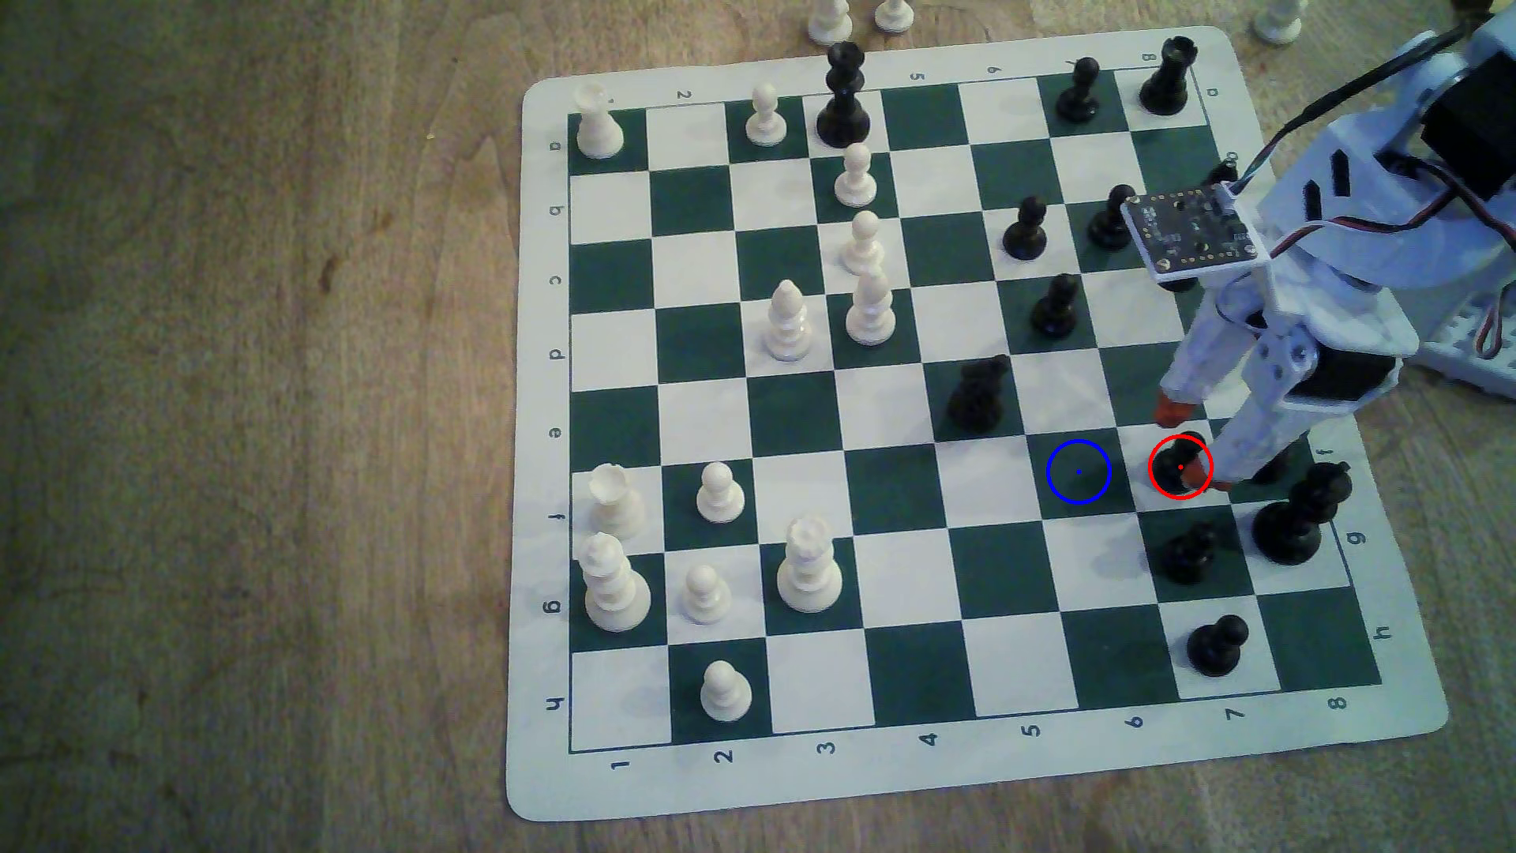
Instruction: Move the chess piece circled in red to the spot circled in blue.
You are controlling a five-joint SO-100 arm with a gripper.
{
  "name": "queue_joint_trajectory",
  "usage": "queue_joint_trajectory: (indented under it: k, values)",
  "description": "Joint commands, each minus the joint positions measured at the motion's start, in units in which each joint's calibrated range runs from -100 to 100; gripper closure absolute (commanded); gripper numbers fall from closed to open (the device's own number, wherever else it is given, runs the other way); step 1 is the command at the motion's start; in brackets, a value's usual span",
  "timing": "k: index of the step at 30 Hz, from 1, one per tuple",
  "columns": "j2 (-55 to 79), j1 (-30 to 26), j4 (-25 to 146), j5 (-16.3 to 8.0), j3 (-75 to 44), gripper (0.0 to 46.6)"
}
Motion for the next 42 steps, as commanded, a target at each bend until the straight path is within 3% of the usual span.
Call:
queue_joint_trajectory:
  k: [1, 9, 14, 21, 31, 42]
  values:
    - [0.1, -0.3, -1.0, -0.1, -0.9, 35.8]
    - [2.2, -0.9, -1.0, -0.2, -1.2, 39.3]
    - [2.3, -1.3, -1.1, -0.2, -1.2, 46.4]
    - [1.2, -1.4, -0.2, -0.2, -2.3, 46.4]
    - [0.8, -0.8, 6.1, 0.0, -16.5, 46.4]
    - [14.4, 3.9, -0.9, 1.7, -20.6, 46.4]
